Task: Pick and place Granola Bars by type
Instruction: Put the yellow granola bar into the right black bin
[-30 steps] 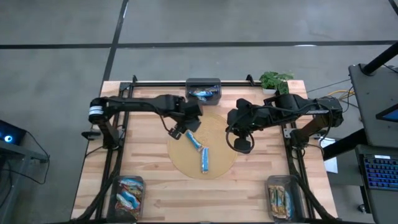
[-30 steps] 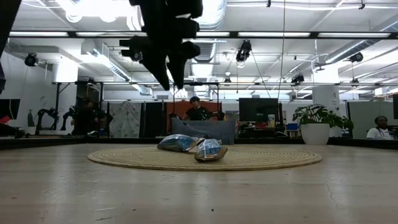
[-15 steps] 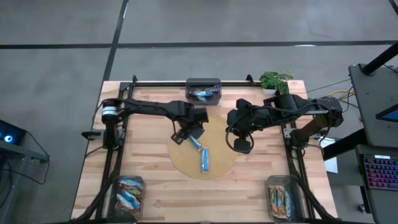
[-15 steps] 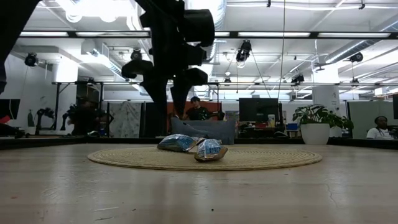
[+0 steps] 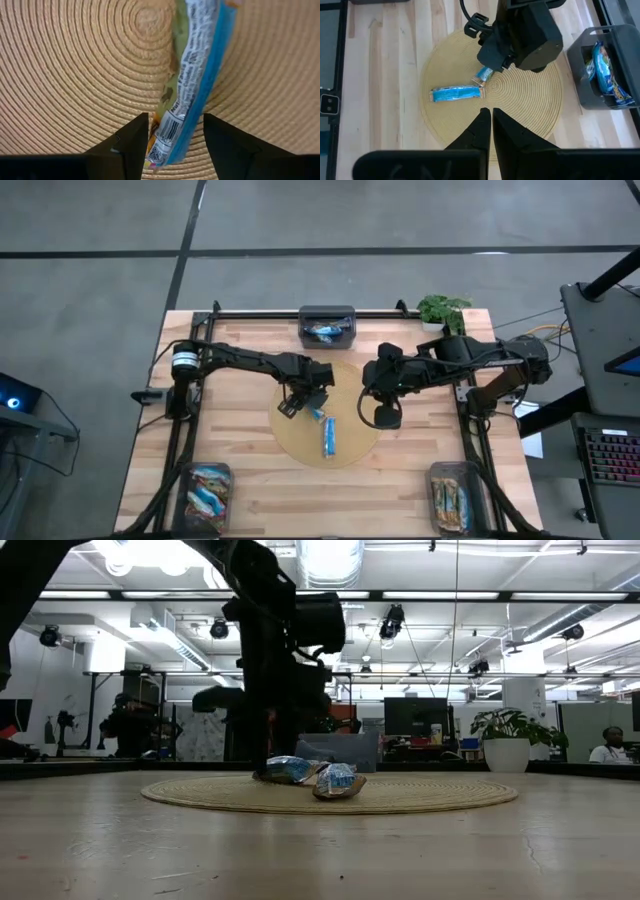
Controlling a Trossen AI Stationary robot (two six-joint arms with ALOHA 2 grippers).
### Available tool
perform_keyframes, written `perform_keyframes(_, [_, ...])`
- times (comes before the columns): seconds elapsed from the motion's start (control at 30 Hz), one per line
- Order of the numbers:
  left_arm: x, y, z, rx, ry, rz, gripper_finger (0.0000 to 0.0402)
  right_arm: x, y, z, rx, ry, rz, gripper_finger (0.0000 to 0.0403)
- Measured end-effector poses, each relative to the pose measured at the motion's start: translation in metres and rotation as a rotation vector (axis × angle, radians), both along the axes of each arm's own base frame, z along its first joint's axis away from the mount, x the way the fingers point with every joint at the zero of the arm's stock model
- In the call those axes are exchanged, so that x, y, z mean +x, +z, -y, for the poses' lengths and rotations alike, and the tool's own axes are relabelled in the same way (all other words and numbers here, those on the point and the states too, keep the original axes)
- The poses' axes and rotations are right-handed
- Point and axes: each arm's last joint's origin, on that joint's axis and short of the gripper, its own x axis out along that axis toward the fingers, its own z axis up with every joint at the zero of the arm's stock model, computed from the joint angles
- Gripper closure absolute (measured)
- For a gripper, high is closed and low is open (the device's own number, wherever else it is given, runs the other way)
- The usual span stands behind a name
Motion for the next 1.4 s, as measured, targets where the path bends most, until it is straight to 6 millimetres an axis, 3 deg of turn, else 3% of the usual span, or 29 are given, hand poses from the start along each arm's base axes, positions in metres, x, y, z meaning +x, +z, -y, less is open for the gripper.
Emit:
perform_keyframes(0.23, [-0.006,-0.014,0.000,0.028,0.029,-0.010,0.0238,0.001,-0.002,0.000,-0.008,0.009,-0.005,0.0394])
perform_keyframes(0.43, [-0.009,-0.017,0.001,0.030,0.038,-0.029,0.0303,0.003,-0.001,0.000,-0.009,0.014,0.017,0.0394])
perform_keyframes(0.6, [-0.006,-0.012,0.000,0.039,0.054,-0.016,0.0357,0.003,-0.001,0.000,-0.013,0.019,0.017,0.0394])
perform_keyframes(0.77, [0.000,0.005,-0.001,0.043,0.070,-0.013,0.0360,0.003,-0.001,0.000,-0.013,0.020,0.017,0.0394])
perform_keyframes(0.9, [0.005,0.030,-0.002,0.057,0.098,-0.027,0.0358,0.003,-0.001,0.000,-0.014,0.019,0.017,0.0394])
perform_keyframes(1.13, [0.012,0.098,-0.003,0.046,0.166,0.044,0.0360,0.001,0.000,0.000,-0.014,0.014,0.024,0.0394])
perform_keyframes(1.4, [-0.024,0.193,-0.006,0.000,0.262,0.313,0.0360,-0.025,0.030,0.005,-0.073,-0.058,0.200,0.0394])
